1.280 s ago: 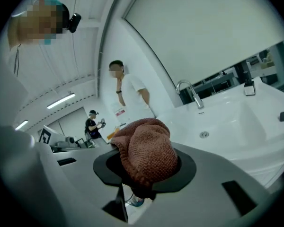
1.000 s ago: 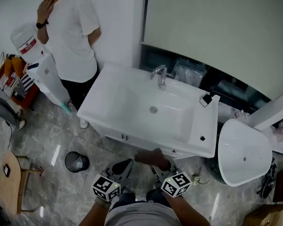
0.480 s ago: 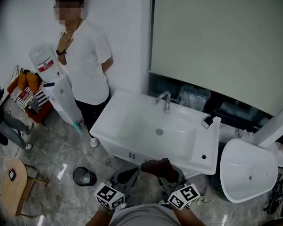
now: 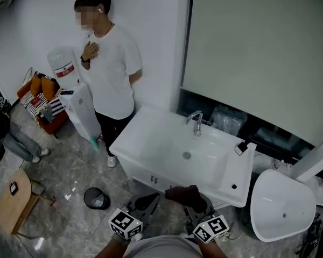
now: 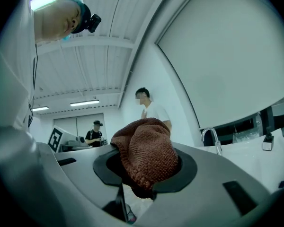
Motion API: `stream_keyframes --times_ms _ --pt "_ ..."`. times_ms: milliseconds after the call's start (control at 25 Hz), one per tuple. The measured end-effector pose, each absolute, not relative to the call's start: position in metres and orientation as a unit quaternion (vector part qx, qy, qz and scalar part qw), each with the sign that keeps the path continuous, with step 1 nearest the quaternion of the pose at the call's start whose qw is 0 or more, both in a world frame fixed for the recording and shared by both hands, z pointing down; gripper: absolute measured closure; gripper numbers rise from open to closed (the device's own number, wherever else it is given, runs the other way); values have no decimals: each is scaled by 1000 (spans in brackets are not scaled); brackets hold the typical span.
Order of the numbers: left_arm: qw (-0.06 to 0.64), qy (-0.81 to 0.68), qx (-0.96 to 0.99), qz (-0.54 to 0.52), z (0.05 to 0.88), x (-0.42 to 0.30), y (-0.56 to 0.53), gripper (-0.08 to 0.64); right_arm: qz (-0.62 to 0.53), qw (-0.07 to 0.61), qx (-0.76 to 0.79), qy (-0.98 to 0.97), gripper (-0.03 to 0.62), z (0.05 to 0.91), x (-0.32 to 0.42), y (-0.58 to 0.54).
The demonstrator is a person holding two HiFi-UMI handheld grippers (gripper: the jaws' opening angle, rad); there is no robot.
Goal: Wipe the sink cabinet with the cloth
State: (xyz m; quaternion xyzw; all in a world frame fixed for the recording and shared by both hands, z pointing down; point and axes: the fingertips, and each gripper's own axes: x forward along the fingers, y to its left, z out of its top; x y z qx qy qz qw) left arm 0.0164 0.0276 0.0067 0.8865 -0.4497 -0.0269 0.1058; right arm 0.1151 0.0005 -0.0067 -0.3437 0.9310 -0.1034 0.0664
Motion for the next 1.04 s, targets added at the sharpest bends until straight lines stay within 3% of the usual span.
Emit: stream_keyframes --times_ms 1040 --pt "109 -504 856 -24 10 16 35 549 -138 90 -324 932 469 0 130 -12"
